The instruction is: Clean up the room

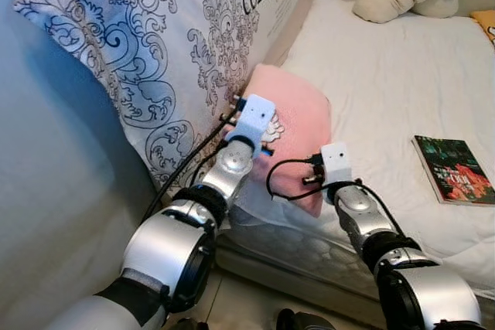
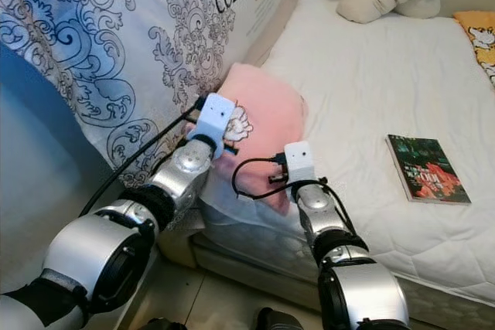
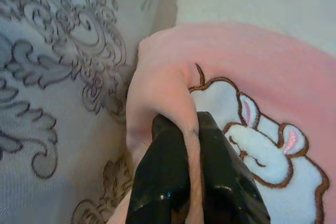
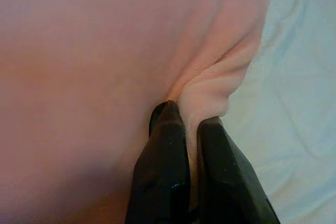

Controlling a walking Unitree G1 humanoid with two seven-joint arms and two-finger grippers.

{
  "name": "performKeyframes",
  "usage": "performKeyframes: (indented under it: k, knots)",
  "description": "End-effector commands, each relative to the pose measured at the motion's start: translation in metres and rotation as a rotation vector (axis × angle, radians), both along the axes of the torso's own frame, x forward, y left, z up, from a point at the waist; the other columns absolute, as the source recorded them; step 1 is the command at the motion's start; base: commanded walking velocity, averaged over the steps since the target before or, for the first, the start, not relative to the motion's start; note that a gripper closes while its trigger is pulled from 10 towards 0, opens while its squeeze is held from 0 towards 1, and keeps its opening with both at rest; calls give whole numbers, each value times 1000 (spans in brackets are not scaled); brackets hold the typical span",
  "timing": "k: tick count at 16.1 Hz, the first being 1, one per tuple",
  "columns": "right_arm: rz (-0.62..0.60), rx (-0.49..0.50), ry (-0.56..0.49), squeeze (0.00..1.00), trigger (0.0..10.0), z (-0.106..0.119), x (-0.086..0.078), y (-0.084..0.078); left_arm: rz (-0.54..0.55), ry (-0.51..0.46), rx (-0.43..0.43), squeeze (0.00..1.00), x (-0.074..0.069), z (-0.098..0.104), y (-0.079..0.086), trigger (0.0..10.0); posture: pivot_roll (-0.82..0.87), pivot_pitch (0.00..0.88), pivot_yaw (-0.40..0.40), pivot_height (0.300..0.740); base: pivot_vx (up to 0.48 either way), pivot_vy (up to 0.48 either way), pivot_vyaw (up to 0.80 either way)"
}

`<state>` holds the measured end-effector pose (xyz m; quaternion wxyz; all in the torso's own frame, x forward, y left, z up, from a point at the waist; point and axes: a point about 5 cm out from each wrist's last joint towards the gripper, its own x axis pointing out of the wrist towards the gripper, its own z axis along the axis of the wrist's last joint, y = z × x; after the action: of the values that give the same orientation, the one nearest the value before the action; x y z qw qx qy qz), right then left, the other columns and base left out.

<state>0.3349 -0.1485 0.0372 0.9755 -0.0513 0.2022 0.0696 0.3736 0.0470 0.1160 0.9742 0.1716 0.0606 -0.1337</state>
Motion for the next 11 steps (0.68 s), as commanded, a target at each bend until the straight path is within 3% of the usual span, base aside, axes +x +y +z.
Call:
performKeyframes:
  k: [1,5,8,11]
  knots:
    - [-1,27,47,0,10000,-6,-4,3,-7,-39,34,0,3,6,5,10000,-151,65,-18,740,0,0,0]
    - [35,-46,35,0,10000,-5,-3,7,11,-31,16,0,2,1,9,10000,-133,63,-33,740,0,0,0]
    - [65,-10,70,0,10000,-12,-8,22,125,-64,-6,0,11,9,40,10000,-108,53,-37,740,0,0,0]
    - [60,15,95,0,10000,-16,-12,24,98,-77,36,0,10,7,43,10000,-100,46,-43,740,0,0,0]
